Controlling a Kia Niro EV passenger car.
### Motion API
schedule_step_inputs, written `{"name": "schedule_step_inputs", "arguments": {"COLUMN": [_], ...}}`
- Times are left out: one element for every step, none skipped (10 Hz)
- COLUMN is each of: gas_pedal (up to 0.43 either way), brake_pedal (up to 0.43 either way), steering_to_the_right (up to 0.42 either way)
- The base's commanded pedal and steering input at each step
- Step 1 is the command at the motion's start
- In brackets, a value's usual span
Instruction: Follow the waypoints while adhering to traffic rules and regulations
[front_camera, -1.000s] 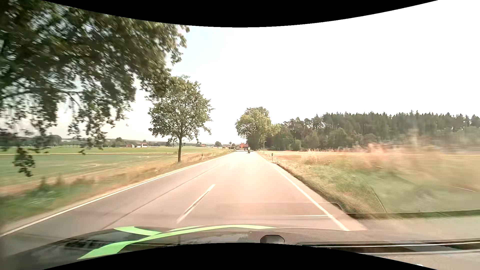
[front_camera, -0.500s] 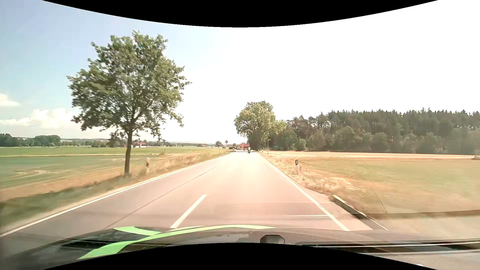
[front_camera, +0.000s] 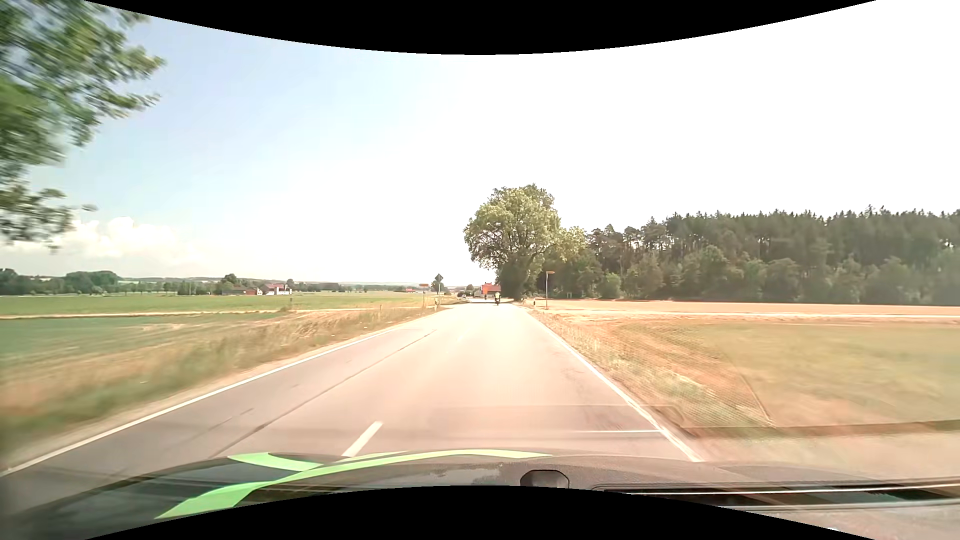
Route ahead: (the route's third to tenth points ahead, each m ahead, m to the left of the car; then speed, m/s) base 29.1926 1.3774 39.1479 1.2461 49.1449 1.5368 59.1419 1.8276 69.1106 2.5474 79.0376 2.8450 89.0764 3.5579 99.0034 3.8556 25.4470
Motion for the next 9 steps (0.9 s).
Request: {"name": "schedule_step_inputs", "arguments": {"gas_pedal": [0.000,0.000,0.000,0.000,0.000,0.000,0.028,0.047,0.067], "brake_pedal": [0.000,0.000,0.000,0.000,0.000,0.000,0.000,0.000,0.000], "steering_to_the_right": [-0.002,-0.002,-0.002,-0.002,-0.002,-0.002,-0.002,-0.002,-0.002]}}
